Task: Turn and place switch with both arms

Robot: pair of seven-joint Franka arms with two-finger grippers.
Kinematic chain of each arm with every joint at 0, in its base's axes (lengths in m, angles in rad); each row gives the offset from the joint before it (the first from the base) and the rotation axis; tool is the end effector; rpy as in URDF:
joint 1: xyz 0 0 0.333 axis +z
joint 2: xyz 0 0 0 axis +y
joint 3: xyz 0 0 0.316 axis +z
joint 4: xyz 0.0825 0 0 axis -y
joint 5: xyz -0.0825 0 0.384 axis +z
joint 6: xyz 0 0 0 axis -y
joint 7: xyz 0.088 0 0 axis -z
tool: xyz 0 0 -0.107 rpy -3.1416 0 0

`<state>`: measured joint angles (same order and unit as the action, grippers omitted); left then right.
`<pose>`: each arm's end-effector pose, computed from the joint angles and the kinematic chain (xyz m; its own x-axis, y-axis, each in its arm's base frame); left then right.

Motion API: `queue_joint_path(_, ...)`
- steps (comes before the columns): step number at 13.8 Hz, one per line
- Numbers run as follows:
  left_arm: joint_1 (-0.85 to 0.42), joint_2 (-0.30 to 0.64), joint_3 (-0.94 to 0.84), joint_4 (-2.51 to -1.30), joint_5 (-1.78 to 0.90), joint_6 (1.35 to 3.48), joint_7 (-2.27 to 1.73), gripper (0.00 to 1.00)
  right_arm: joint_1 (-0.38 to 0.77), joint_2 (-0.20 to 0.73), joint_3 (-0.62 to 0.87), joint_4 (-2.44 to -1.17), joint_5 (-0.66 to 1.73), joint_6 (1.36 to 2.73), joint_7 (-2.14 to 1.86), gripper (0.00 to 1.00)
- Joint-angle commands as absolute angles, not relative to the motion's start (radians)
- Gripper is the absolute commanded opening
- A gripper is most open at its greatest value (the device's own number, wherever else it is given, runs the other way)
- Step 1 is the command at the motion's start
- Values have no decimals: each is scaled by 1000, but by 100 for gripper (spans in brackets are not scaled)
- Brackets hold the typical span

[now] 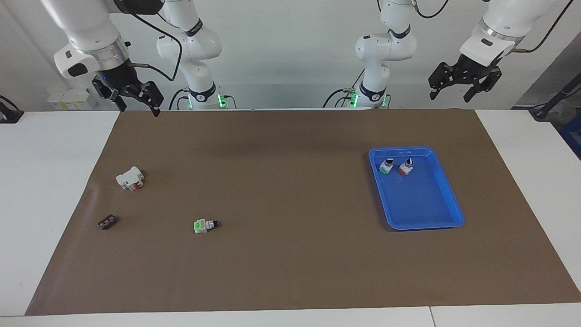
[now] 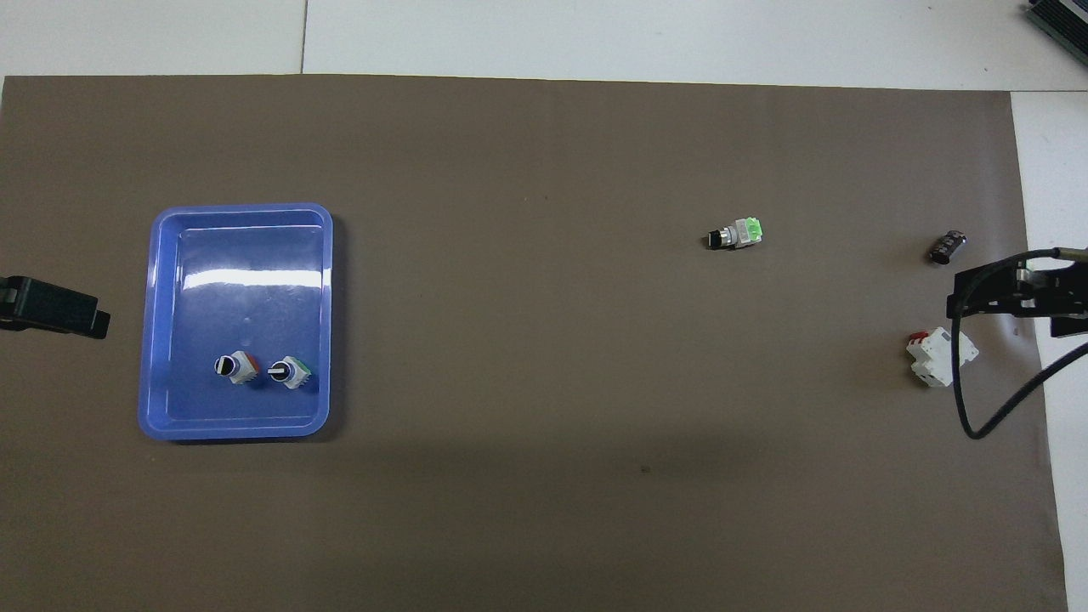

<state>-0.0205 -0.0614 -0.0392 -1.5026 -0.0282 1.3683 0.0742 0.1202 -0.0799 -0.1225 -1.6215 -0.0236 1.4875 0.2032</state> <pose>0.5119 -0.0348 0.6718 0.9878 -0.1387 -0.0707 -0.1368 -0.9901 0.0309 0.5207 -0.0066 0.6363 0.9774 -0.2051 -0.0507 -0.2040 -0.9787 0.0246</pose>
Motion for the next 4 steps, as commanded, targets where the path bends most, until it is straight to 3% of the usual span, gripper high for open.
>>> queue_joint_path(1,-11,-55,-51,-1480,-17,1353,41,100,110,-89,-123,-1621,-11,1471,172,100)
queue_joint_path(4,-11,-57,-51,-1483,-18,1361,41,100,106,-87,-123,-1621,-11,1473,172,100)
